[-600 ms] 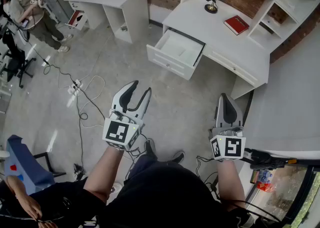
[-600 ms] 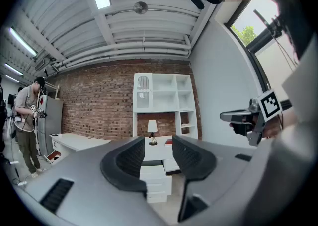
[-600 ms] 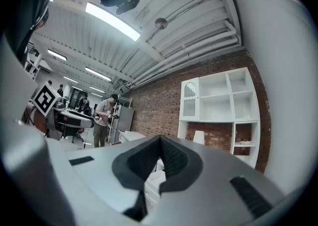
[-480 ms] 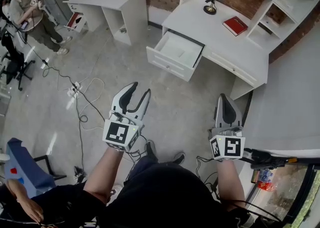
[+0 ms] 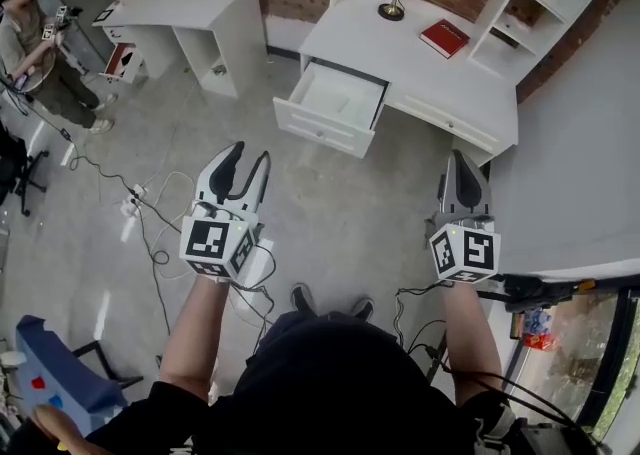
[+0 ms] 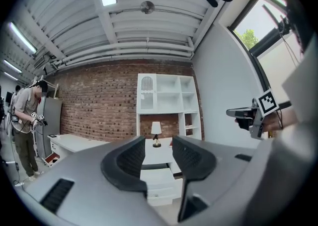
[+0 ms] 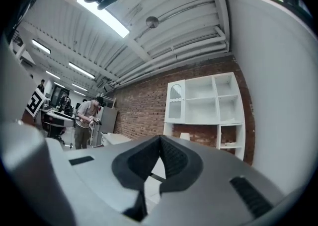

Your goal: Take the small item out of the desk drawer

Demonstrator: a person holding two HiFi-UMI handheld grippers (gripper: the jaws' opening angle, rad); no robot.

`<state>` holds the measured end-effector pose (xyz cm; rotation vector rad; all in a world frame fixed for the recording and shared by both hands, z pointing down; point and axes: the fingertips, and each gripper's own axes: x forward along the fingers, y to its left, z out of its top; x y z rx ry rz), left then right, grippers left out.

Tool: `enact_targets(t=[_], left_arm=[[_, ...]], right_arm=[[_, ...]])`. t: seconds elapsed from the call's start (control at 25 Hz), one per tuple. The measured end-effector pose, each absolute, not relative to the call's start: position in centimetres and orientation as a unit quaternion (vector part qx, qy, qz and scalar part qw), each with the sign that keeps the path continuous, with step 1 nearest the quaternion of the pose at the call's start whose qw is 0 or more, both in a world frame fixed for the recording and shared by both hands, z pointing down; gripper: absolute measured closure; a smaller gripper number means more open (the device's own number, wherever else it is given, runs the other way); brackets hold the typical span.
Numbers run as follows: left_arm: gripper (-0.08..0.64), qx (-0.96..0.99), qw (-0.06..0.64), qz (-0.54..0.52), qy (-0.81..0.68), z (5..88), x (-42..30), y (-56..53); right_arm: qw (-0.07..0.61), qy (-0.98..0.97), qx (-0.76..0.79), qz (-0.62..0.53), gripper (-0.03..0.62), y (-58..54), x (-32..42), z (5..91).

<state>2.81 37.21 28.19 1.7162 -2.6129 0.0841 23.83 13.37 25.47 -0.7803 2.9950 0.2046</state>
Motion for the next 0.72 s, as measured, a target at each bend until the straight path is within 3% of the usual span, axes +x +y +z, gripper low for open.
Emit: enact_targets(t=[0.16,0.2,0.32,0.72], left_arm=[[0.393,0.545,-0.004,0.03,-0.838,26.4,-3.3,36.6],[0.393,0.547,-0.002,0.027,-0.837,25.9,-4.6,36.3],[0.393,0.557,0.001,0.021,-0.83,25.1,-6.9,35.7],[0.393,0.555,0.026,0.019,-0.831,27.8,-11.0,31.0]], right_arm=[[0.012,0.962,-0.261,0.079,0.582,10.4,22.0,24.4],[0.01,0.962,-0.264,0.075,0.542,9.8,21.6,24.3],[0.009,0.958,-0.278,0.071,0.505,9.0,20.9,24.0],[-0.005,0.957,-0.282,0.069,0.5,6.2,17.4,25.7]])
